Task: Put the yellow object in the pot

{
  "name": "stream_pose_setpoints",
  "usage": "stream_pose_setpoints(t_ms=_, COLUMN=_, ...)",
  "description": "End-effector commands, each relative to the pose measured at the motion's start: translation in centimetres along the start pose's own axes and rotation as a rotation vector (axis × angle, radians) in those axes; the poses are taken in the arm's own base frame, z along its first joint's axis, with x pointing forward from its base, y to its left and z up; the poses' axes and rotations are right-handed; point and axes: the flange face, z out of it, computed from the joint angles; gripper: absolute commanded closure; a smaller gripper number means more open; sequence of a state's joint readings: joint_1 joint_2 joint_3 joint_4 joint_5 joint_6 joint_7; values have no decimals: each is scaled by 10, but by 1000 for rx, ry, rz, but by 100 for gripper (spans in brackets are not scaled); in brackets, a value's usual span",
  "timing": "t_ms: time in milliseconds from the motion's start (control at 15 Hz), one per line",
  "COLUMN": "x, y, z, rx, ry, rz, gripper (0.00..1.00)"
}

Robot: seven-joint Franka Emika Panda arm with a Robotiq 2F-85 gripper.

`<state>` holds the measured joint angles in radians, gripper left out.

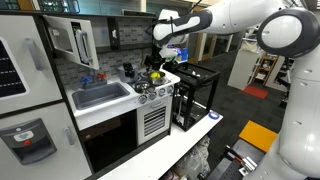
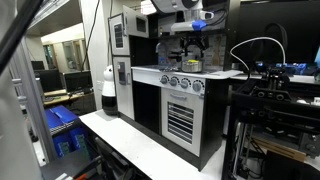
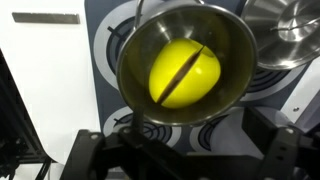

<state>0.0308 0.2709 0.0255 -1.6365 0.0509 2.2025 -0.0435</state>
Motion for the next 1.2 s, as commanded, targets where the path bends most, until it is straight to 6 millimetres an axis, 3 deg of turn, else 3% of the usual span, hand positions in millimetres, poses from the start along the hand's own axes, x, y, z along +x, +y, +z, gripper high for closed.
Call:
stream_pose_setpoints(t_ms=0, x=16, y=-8, z=-23, rx=21, ry=49, rz=-38, gripper=0)
stream_pose_setpoints(t_ms=533, x=22, y=-33, z=-73, rx=39, ry=85, rz=-58, gripper=0)
stream_pose_setpoints(t_ms=800, x=7, y=-54, z=-110, rx=37, ry=83, rz=-87, gripper=0)
stream_pose_setpoints(t_ms=1133, x=-22, y=-92, z=-170, rx=72, ry=92, rz=-146, gripper=0)
